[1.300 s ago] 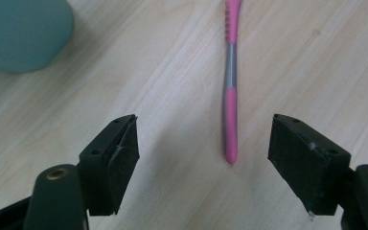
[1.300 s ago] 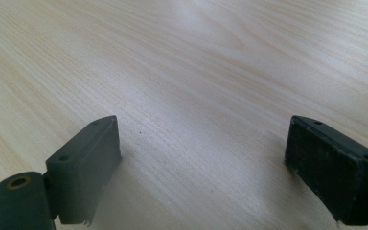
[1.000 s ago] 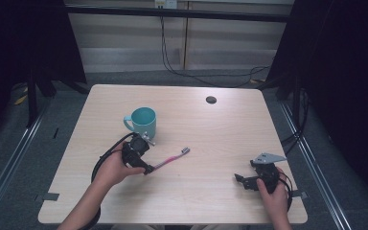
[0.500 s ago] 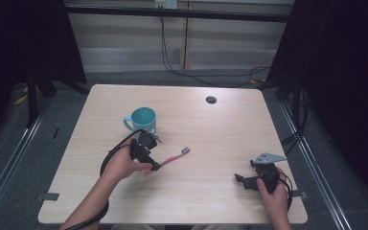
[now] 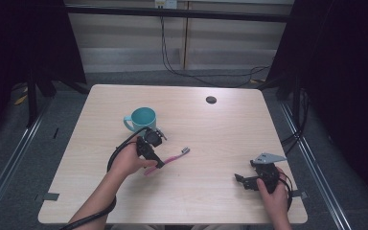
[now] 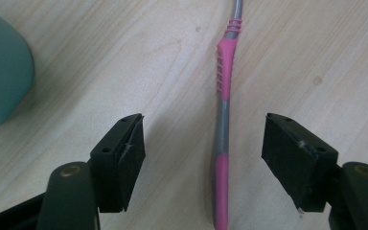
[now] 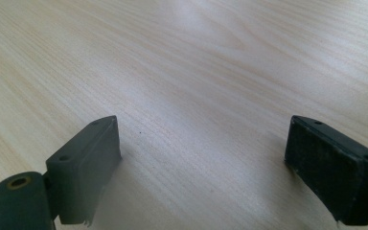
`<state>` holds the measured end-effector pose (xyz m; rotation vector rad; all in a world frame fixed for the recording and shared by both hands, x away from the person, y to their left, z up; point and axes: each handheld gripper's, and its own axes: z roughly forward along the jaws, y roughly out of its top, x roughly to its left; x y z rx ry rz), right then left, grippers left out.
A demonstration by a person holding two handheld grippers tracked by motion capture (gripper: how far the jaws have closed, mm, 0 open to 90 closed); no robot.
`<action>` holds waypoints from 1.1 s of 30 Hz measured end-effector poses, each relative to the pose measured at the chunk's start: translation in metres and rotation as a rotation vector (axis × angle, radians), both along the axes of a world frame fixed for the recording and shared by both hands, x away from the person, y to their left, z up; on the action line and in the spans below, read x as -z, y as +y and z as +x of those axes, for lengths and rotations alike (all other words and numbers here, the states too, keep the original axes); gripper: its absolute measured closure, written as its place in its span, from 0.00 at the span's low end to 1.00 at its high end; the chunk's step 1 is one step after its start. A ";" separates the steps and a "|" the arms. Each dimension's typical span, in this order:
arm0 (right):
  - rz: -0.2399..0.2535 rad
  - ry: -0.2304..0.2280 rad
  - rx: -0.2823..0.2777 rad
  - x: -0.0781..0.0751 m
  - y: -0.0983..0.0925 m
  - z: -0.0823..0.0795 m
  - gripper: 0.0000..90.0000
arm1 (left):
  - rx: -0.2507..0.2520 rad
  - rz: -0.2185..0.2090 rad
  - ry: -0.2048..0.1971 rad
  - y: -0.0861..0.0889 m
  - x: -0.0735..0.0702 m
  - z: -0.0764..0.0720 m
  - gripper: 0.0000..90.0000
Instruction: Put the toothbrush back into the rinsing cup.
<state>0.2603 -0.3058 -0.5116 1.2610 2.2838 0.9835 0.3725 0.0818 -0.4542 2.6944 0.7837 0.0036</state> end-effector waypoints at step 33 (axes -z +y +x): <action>0.001 0.002 0.001 0.000 0.000 0.001 0.13 | 0.044 0.088 0.038 -0.035 0.012 0.017 0.51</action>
